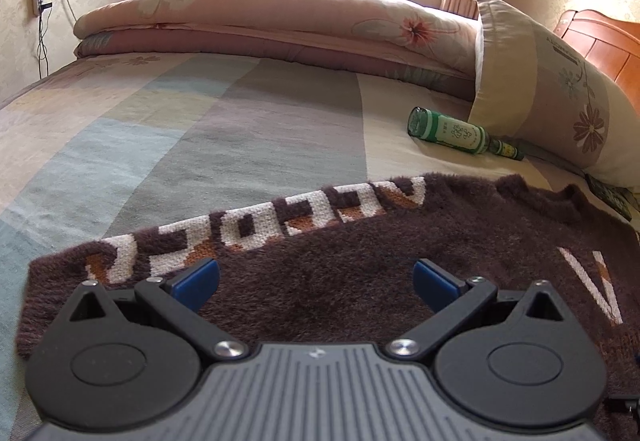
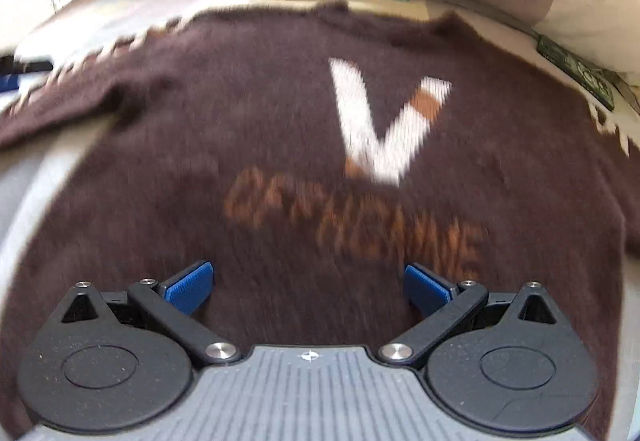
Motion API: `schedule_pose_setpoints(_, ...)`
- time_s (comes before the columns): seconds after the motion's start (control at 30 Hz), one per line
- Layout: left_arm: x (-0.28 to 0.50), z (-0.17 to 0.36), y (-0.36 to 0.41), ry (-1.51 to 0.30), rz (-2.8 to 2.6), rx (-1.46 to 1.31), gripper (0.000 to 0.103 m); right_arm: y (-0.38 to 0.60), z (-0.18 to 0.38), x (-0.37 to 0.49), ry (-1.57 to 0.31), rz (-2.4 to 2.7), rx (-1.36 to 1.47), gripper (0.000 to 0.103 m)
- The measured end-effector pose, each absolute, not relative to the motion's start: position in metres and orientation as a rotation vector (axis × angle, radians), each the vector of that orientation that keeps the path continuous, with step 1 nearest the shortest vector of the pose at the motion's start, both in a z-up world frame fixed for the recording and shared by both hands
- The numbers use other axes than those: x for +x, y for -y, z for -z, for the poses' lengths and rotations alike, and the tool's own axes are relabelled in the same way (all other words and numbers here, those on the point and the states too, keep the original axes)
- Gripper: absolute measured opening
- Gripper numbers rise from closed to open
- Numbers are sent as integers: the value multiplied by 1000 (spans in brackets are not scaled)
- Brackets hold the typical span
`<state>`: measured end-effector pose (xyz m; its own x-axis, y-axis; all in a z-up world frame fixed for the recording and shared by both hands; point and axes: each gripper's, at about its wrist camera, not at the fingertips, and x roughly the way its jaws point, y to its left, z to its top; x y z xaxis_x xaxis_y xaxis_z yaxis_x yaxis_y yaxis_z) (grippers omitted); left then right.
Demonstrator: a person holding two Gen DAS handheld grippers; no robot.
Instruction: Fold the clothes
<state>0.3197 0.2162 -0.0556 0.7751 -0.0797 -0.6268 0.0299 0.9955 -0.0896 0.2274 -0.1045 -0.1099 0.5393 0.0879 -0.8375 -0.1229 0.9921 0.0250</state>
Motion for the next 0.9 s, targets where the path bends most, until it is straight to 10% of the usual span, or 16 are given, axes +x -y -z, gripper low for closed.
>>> schedule_pose_setpoints(0.9,204,83,20,-838,539,373,102,163,124,67,-833,-93,-52,103)
